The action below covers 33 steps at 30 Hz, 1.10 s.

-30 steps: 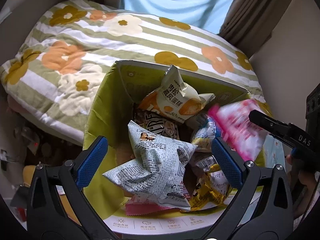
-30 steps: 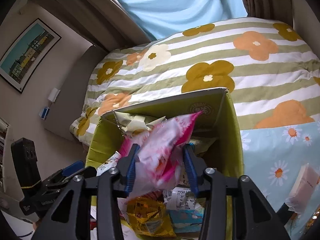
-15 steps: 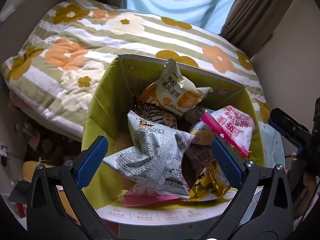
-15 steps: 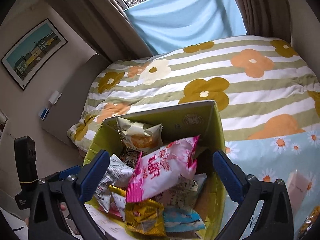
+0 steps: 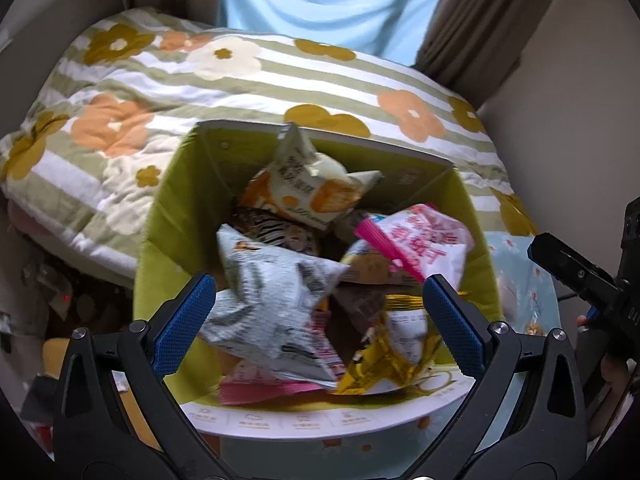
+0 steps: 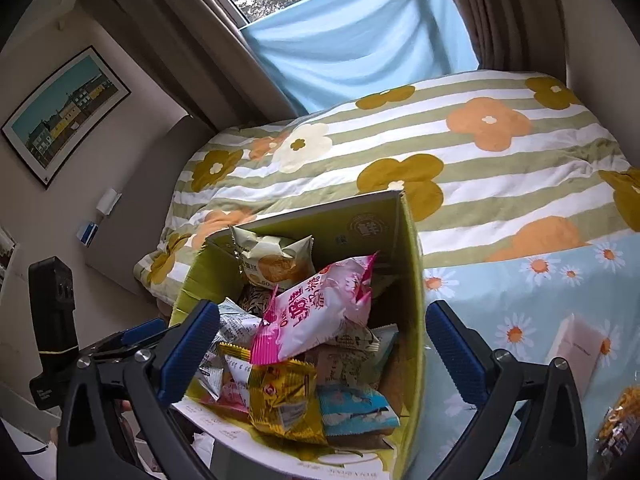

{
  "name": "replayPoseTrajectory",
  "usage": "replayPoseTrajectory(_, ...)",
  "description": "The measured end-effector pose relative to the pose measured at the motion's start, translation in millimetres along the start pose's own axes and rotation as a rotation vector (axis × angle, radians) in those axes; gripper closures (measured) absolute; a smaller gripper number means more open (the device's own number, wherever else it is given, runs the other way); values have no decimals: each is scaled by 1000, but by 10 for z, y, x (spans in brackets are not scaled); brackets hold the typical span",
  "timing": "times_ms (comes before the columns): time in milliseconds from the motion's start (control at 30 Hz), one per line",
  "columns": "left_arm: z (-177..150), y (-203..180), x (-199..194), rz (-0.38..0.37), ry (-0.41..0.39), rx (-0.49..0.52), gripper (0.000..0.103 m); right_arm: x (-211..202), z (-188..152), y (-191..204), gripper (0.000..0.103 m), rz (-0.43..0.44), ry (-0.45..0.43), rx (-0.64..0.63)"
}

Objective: Organize snacks
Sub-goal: 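Withdraw both grippers from the box back toward the last snacks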

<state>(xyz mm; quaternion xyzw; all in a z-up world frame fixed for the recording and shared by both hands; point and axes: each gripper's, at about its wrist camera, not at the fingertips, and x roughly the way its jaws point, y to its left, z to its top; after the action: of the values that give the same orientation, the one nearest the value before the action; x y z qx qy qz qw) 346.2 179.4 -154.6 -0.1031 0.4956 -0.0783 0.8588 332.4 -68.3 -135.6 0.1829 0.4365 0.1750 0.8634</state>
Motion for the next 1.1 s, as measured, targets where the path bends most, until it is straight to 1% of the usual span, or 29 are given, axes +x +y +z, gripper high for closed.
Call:
replayPoseTrajectory(100, 24, -138, -2, -27, -2, 37, 1, -122, -18, -21, 0, -20, -23, 10)
replayPoseTrajectory(300, 77, -502, 24, -95, -3, 126, 1, -427, -92, -194, 0, -76, -65, 65)
replayPoseTrajectory(567, 84, -1131, 95, -178, 13, 240, 1, -936, -250, -615, 0, -194, -127, 148)
replayPoseTrajectory(767, 32, -1718, 169, -211, 27, 312, 1, -1346, -403, -1091, 0, -281, -145, 195)
replayPoseTrajectory(900, -60, -2165, 292, -204, 50, 347, 1, -1581, -525, -1410, 0, -328, -139, 207)
replayPoseTrajectory(967, -131, -2397, 406, -195, 70, 365, 1, -1707, -595, -1587, 0, -363, -139, 209)
replayPoseTrajectory(1100, -304, -2813, 693, -203, 135, 400, 1, -1898, -745, -1855, 0, -417, -149, 213)
